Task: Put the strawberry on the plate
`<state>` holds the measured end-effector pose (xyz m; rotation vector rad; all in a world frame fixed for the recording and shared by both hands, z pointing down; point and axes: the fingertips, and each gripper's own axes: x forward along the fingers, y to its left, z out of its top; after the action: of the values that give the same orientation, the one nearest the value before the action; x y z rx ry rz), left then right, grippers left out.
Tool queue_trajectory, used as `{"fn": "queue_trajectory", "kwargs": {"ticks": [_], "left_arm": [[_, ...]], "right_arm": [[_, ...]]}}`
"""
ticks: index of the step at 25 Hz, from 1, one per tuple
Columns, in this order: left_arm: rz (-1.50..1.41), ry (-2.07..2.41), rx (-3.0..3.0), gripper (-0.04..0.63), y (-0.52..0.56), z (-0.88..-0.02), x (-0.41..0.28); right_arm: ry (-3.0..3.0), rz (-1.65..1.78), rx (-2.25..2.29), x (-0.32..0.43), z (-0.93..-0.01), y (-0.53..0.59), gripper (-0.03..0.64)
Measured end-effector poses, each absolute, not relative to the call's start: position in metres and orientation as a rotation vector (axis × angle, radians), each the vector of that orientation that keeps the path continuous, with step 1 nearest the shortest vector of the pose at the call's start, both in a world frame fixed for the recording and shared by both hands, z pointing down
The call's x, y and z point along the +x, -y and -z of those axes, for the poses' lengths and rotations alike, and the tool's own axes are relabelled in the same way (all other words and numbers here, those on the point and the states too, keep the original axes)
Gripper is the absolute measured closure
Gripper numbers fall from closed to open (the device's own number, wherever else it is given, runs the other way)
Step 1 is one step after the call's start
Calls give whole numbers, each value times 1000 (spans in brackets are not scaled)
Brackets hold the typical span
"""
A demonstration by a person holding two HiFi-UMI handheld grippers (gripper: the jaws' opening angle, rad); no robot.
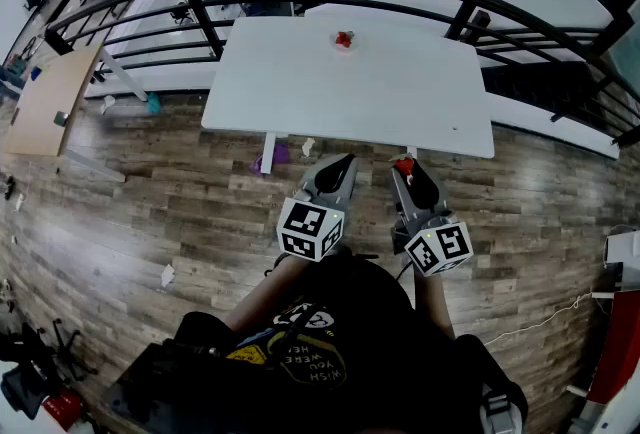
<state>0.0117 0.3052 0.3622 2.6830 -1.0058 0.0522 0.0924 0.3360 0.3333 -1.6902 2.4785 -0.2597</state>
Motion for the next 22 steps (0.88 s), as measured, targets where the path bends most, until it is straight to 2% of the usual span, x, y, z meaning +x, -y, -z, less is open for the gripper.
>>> {"fn": "queue_trajectory", "kwargs": {"ticks": [22], "left_arm": [[-23,957,2591,592,-289,-382,-51]], "right_arm": [[-2496,344,-1592,32,-341,-316,468]]}}
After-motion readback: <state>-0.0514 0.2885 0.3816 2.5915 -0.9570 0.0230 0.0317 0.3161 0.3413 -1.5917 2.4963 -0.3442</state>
